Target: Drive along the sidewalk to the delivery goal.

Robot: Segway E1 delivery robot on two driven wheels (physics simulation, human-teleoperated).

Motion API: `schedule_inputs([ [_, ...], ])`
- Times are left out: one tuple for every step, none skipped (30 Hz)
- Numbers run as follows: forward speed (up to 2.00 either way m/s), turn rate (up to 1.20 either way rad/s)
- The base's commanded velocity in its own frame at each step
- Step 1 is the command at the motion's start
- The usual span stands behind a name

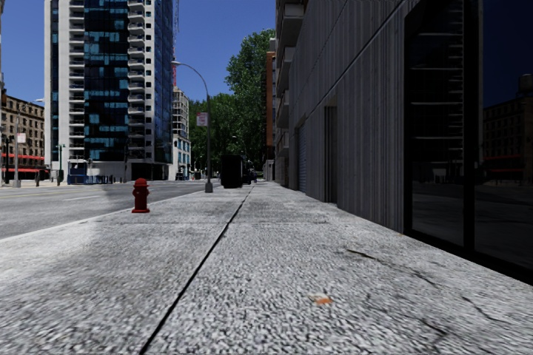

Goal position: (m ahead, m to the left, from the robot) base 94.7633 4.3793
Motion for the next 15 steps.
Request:
schedule_inputs([
  [2.00,0.00],
  [2.00,0.00],
  [2.00,0.00],
  [2.00,0.00],
  [2.00,0.00],
  [2.00,0.00],
  [2.00,0.00],
  [2.00,0.00],
  [2.00,0.00],
  [2.00,0.00],
  [2.00,0.00],
  [2.00,0.00],
  [2.00,0.00],
  [2.00,0.00],
  [2.00,0.00],
])
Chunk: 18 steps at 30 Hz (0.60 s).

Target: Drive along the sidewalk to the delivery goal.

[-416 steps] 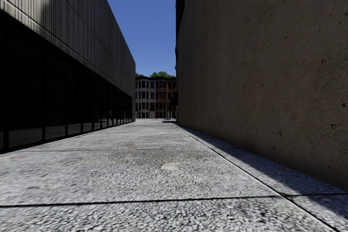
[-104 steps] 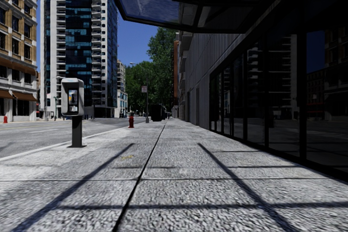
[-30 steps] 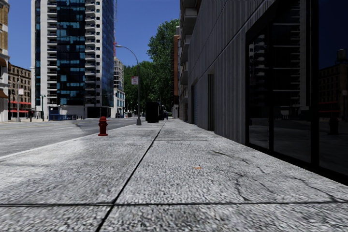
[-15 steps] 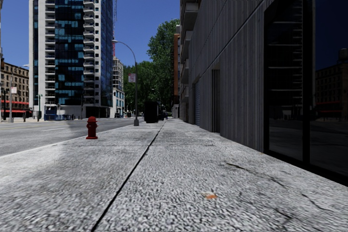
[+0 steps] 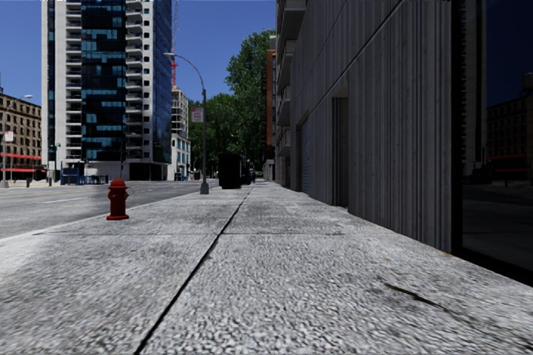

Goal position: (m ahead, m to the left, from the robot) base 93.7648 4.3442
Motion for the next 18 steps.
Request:
schedule_inputs([
  [2.00,0.00],
  [2.00,0.00],
  [2.00,0.00],
  [2.00,0.00],
  [2.00,0.00],
  [2.00,0.00],
  [2.00,0.00],
  [2.00,0.00],
  [2.00,0.00],
  [2.00,0.00],
  [2.00,0.00],
  [2.00,0.00],
  [2.00,0.00],
  [2.00,0.00],
  [2.00,0.00],
  [2.00,0.00],
  [2.00,0.00],
  [2.00,0.00],
])
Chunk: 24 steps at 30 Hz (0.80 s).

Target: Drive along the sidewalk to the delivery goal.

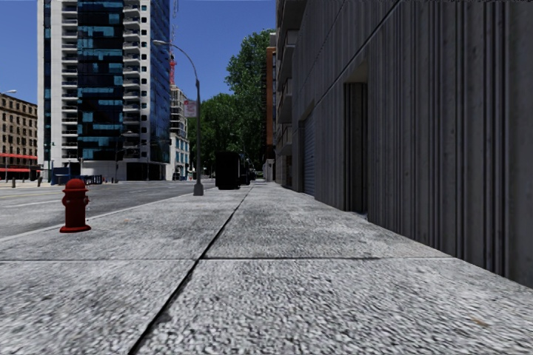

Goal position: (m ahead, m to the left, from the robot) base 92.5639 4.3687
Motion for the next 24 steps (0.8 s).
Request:
schedule_inputs([
  [2.00,0.00],
  [2.00,0.00],
  [2.00,0.00],
  [2.00,0.00],
  [2.00,0.00],
  [2.00,0.00],
  [2.00,0.00],
  [2.00,0.00],
  [2.00,0.00],
  [2.00,0.00],
  [2.00,0.00],
  [2.00,0.00],
  [2.00,0.00],
  [2.00,0.00],
  [2.00,0.00],
  [2.00,0.00],
  [2.00,0.00],
  [2.00,0.00],
  [2.00,0.00],
  [2.00,0.00],
  [2.00,0.00],
  [2.00,0.00],
  [2.00,0.00],
  [2.00,0.00],
])
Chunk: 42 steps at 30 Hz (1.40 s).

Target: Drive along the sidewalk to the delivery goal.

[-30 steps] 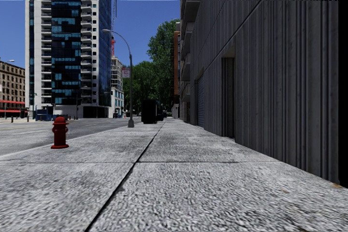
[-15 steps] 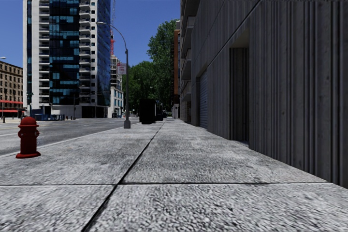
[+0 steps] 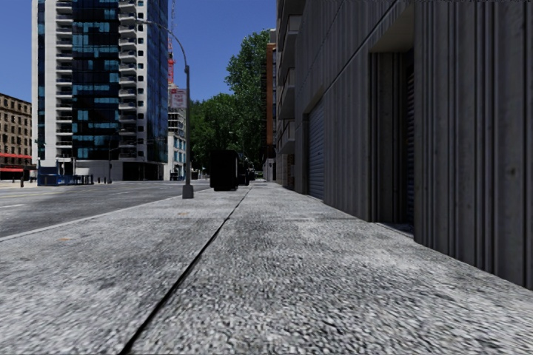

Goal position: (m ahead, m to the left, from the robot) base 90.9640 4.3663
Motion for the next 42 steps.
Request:
schedule_inputs([
  [2.00,0.00],
  [2.00,0.00],
  [2.00,0.00],
  [2.00,0.00],
  [2.00,0.00],
  [2.00,0.00],
  [2.00,0.00],
  [2.00,0.00],
  [2.00,0.00],
  [2.00,0.00],
  [2.00,0.00],
  [2.00,0.00],
  [2.00,0.00],
  [2.00,0.00],
  [2.00,0.00],
  [2.00,0.00],
  [2.00,0.00],
  [2.00,0.00],
  [2.00,0.00],
  [2.00,0.00],
  [2.00,0.00],
  [2.00,0.00],
  [2.00,0.00],
  [2.00,0.00],
  [2.00,0.00],
  [2.00,0.00],
  [2.00,0.00],
  [2.00,0.00],
  [2.00,0.00],
  [2.00,0.00],
  [2.00,0.00],
  [2.00,0.00],
  [2.00,0.00],
  [2.00,0.00],
  [2.00,0.00],
  [2.00,0.00],
  [2.00,0.00],
  [2.00,0.00],
  [2.00,0.00],
  [2.00,0.00],
  [2.00,0.00],
  [2.00,0.00],
])
